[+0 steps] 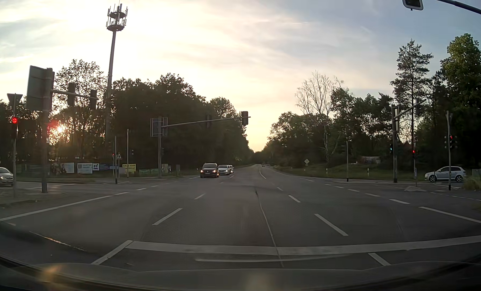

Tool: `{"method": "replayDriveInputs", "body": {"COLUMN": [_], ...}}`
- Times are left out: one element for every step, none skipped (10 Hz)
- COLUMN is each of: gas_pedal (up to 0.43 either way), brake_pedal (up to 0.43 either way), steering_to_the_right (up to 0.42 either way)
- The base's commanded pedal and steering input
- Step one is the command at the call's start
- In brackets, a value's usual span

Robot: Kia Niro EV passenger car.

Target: Follow the waypoints while adhering to traffic rules and regulations

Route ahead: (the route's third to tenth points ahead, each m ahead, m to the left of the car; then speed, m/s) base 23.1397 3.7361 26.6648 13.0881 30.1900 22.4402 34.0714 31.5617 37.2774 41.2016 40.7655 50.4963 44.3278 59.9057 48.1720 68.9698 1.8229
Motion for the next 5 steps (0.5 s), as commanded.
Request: {"method": "replayDriveInputs", "body": {"gas_pedal": [0.000,0.000,0.000,0.000,0.000], "brake_pedal": [0.250,0.256,0.262,0.268,0.268], "steering_to_the_right": [0.000,0.000,0.000,0.000,0.001]}}
